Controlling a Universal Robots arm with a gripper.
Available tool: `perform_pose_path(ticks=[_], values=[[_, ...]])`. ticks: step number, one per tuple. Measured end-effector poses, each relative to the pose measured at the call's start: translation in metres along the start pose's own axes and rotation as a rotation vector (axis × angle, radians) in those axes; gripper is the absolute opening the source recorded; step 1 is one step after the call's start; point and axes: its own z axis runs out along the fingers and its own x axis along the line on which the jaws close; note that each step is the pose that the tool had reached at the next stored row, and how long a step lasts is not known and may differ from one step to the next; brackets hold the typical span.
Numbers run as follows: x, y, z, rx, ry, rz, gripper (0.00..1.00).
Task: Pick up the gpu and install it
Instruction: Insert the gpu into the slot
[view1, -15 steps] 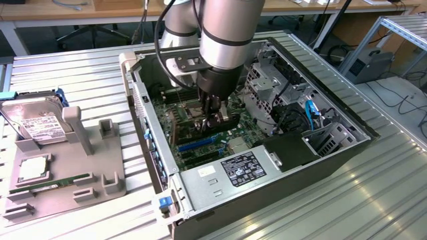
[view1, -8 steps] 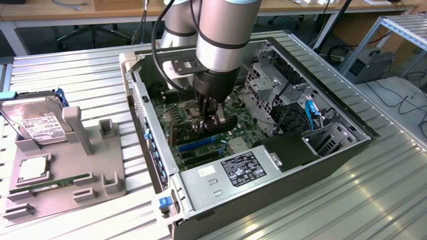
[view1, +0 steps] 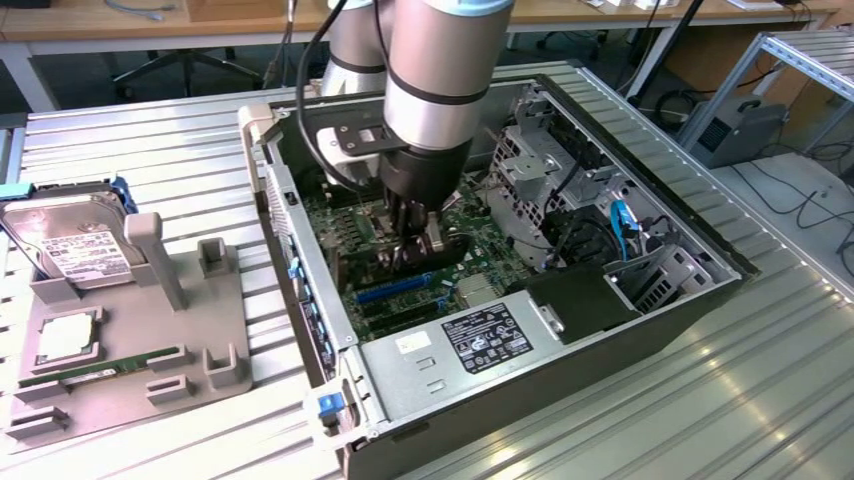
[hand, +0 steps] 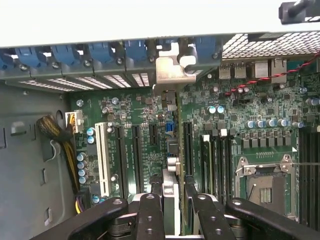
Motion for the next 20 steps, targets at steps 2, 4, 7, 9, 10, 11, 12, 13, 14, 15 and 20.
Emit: perform_pose_path(ticks=[2,4,7,9,10,11,12,13,14,15,20], values=[[0.0001,0.0013,0.0012,0.0000,0.0000,0.000,0.27],[0.0003,0.0028,0.0024,-0.0001,0.0002,0.000,0.27],[0.0004,0.0047,0.0041,0.0000,0.0000,0.000,0.27],[0.0005,0.0054,0.0053,0.0000,0.0000,0.000,0.27],[0.0005,0.0057,0.0059,-0.0001,0.0001,0.000,0.27],[0.0006,0.0060,0.0064,-0.0001,0.0001,0.000,0.27],[0.0006,0.0064,0.0069,-0.0001,0.0001,0.000,0.27],[0.0007,0.0067,0.0073,-0.0001,0.0002,0.000,0.27],[0.0007,0.0070,0.0077,0.0000,0.0001,0.000,0.27],[0.0007,0.0073,0.0080,-0.0001,0.0001,0.000,0.27],[0.0007,0.0079,0.0091,0.0000,0.0001,0.008,0.27]])
